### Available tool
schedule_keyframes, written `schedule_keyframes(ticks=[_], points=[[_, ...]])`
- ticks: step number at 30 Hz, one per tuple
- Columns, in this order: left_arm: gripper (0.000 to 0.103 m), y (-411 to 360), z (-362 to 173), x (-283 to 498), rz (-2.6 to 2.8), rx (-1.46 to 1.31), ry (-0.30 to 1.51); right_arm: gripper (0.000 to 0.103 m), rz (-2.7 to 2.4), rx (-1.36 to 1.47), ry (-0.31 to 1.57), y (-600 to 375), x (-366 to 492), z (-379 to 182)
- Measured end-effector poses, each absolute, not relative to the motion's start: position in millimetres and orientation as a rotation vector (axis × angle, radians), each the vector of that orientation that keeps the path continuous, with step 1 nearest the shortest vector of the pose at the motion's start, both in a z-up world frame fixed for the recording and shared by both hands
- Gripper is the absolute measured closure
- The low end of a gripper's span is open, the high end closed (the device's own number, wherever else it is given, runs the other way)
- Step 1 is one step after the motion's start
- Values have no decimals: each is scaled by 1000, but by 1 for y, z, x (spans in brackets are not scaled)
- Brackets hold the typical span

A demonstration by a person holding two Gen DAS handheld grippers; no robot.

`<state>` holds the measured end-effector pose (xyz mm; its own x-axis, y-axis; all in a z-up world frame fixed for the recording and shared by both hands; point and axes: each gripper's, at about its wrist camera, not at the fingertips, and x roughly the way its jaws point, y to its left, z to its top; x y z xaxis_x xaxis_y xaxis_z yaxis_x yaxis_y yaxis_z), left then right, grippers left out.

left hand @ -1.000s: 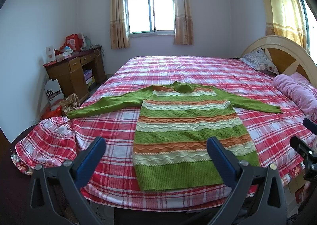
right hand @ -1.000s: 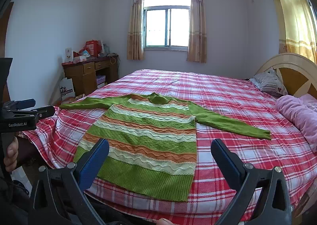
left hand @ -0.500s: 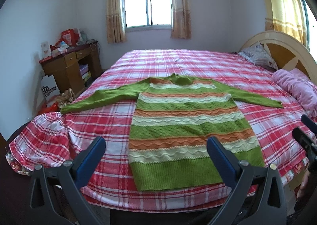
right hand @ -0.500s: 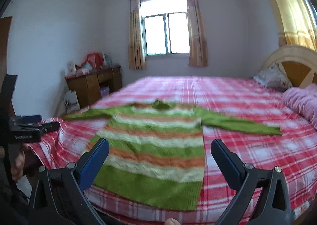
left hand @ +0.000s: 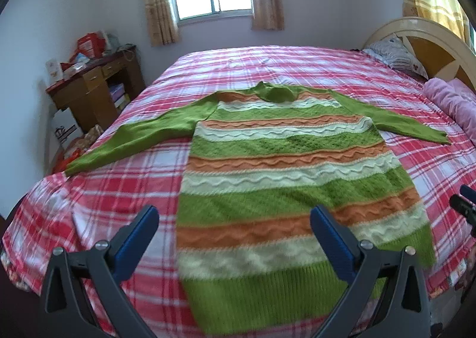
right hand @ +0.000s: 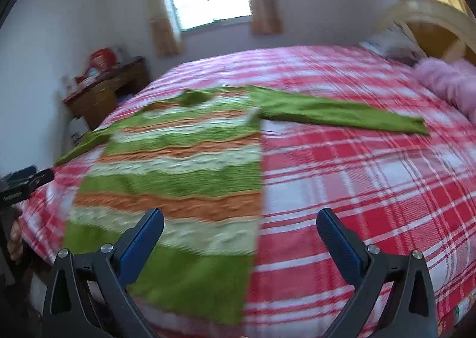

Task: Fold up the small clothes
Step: 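Move the right gripper to the sweater's sleeve cuff and grasp it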

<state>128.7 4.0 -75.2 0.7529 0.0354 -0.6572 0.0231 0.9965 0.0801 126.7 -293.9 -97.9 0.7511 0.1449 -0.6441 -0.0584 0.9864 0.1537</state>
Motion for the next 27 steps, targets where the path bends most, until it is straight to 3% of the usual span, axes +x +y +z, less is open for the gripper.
schedule_keyframes(ticks=[8, 22, 27], points=[[0, -3, -88, 182, 40, 136, 653, 1, -38, 222, 756, -371, 184, -119], [0, 8, -137, 256, 116, 96, 781, 2, -314, 313, 763, -512, 249, -123], [0, 16, -143, 277, 150, 89, 788, 21, -381, 357, 779, -560, 267, -126]])
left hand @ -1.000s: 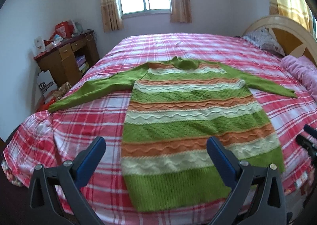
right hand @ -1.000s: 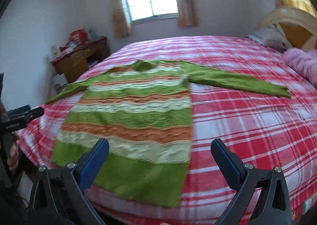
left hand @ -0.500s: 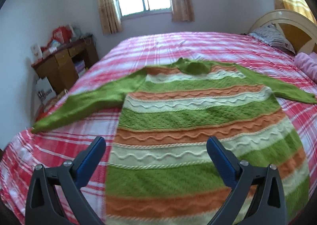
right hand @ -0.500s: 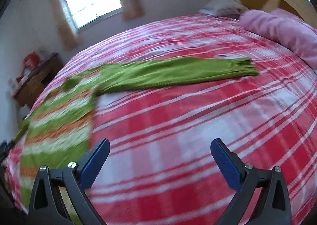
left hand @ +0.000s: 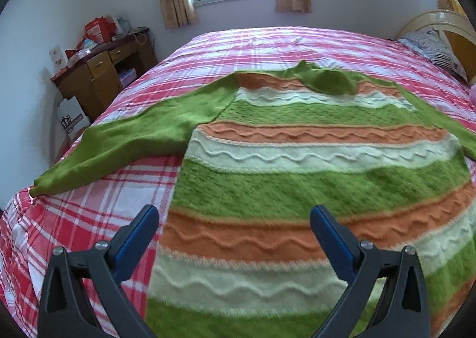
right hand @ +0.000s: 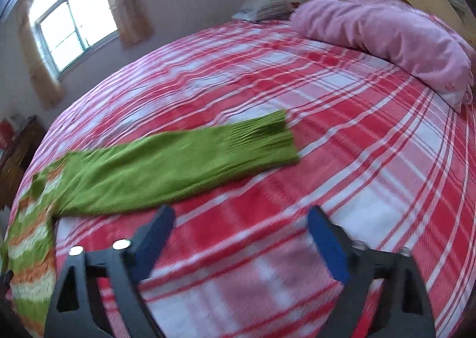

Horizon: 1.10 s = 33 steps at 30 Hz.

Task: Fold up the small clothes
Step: 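Move the right gripper to the sweater's sleeve cuff and grasp it, then lift the held sleeve and fold it across the sweater body, then release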

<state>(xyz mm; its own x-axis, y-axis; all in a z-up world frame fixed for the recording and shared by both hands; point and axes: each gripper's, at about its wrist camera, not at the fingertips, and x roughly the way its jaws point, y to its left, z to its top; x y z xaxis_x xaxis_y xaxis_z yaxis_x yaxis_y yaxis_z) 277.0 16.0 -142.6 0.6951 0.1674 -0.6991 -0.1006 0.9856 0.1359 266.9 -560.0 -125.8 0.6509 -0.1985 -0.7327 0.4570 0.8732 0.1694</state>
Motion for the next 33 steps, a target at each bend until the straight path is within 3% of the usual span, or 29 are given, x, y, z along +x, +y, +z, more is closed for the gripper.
schedule_keyframes(ticks=[12, 13, 14, 16, 17, 20, 33], points=[[0, 44, -155, 299, 197, -37, 844, 36, -456, 336, 821, -619, 331, -131], [0, 43, -156, 300, 197, -38, 847, 41, -445, 324, 828, -616, 335, -132], [0, 42, -157, 301, 198, -36, 847, 55, -427, 308, 838, -611, 339, -133], [0, 39, -158, 301, 201, -24, 845, 65, -415, 265, 854, -600, 344, -134], [0, 38, -159, 303, 200, -17, 844, 75, -401, 257, 858, -596, 345, -134], [0, 36, -159, 303, 193, -6, 839, 85, -365, 274, 871, -594, 346, -131], [0, 68, -146, 285, 137, -136, 775, 89, -256, 194, 754, -529, 382, -28]])
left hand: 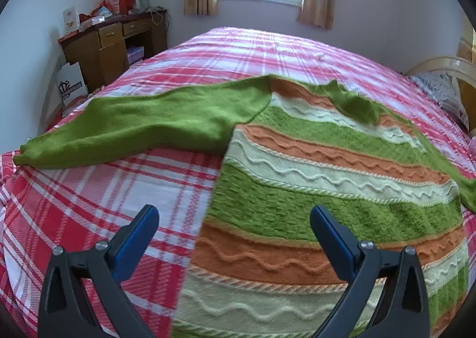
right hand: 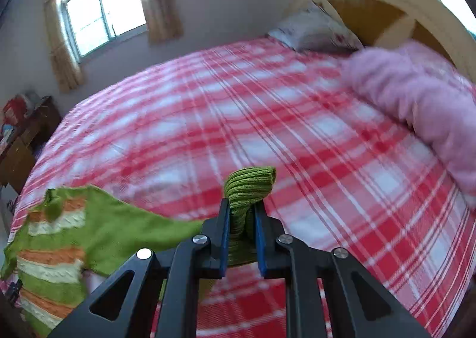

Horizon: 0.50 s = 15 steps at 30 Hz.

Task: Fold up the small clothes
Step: 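Lift the held sleeve and fold it across the sweater body, then release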

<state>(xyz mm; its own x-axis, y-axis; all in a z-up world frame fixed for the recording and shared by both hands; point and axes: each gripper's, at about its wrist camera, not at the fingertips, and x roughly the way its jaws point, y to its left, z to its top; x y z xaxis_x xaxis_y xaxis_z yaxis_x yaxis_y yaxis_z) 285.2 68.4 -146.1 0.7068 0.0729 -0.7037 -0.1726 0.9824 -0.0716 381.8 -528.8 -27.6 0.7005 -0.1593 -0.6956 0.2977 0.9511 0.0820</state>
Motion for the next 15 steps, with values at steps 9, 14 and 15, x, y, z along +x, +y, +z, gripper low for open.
schedule_keyframes(ticks=[9, 14, 15], points=[[0, 75, -154, 280, 97, -173, 751, 89, -147, 78, 674, -441, 421, 39], [0, 76, -155, 277, 94, -185, 738, 89, -88, 11, 626, -387, 439, 72], [0, 76, -156, 277, 94, -185, 736, 89, -80, -1, 620, -379, 442, 77]])
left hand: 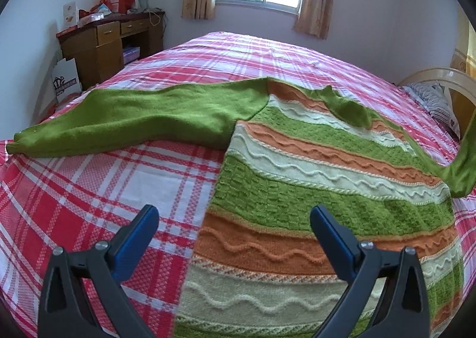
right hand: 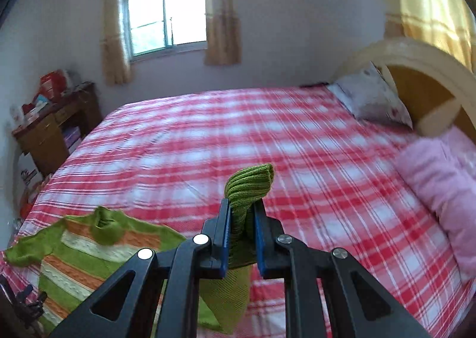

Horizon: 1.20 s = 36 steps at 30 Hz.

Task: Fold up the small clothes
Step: 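Lift the held sleeve and fold it across the sweater body, then release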

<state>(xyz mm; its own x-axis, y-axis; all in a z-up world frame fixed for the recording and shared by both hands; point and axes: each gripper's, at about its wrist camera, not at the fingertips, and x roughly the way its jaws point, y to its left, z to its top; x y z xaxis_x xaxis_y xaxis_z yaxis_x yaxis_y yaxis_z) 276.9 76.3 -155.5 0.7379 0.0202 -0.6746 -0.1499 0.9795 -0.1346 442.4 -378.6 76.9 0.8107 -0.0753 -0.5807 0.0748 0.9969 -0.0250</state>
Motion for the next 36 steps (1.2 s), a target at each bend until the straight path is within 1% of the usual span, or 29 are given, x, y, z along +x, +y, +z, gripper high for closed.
schedule_keyframes(ticks=[12, 17, 20, 22, 26, 34, 35, 36], points=[[0, 77, -161, 277, 76, -195, 744, 89, 108, -133, 543, -249, 459, 120], [0, 77, -162, 276, 69, -198, 743, 89, 201, -180, 527, -199, 456, 122], [0, 78, -162, 275, 73, -201, 739, 89, 251, -208, 530, -167, 456, 113], [0, 78, -163, 275, 74, -201, 737, 89, 285, -221, 540, -148, 457, 101], [0, 77, -163, 273, 78, -197, 735, 89, 351, -257, 582, -103, 461, 56], [0, 75, -164, 271, 90, -182, 734, 89, 445, -274, 733, -37, 472, -84], [0, 75, -164, 271, 90, -181, 736, 88, 460, -293, 745, -29, 471, -101], [0, 74, -164, 271, 90, -179, 738, 84, 486, -293, 767, -26, 470, -115]])
